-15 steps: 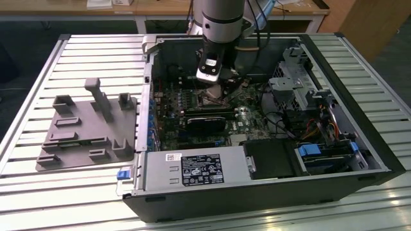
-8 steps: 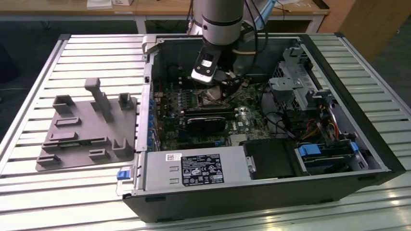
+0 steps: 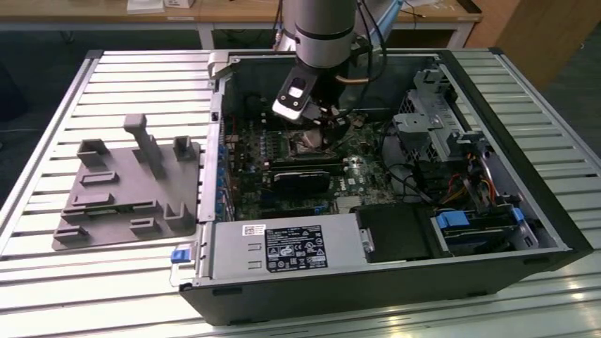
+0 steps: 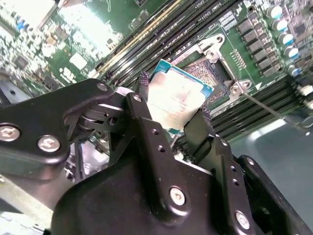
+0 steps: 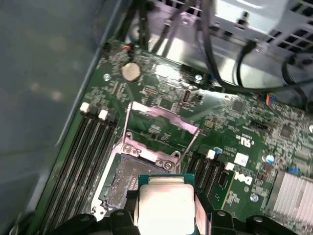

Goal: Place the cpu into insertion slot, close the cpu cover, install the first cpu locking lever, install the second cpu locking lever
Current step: 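Place the cpu into insertion slot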

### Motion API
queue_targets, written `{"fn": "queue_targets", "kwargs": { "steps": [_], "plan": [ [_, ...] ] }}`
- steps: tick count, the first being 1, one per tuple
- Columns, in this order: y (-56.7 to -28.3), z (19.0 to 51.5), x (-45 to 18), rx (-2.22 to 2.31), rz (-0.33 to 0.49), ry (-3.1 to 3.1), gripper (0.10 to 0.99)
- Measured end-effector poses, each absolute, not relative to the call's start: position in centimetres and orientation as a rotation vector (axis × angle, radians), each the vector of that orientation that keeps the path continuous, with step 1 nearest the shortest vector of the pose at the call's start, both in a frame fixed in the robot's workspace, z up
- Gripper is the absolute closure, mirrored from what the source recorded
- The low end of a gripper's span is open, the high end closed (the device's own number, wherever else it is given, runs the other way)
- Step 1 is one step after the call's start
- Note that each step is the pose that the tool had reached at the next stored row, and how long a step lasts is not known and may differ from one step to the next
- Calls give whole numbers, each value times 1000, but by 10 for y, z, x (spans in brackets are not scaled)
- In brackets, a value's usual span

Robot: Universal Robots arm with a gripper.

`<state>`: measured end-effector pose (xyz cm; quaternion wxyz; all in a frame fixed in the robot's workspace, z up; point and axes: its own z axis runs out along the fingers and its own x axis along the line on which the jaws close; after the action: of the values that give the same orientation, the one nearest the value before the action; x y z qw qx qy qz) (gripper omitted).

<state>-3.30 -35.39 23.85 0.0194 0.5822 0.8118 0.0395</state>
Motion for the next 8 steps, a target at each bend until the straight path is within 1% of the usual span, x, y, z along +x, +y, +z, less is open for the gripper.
{"fn": "queue_targets", "kwargs": {
  "steps": [8],
  "plan": [
    [-354,235,-33,1982,118,2377,549]
  ]
}}
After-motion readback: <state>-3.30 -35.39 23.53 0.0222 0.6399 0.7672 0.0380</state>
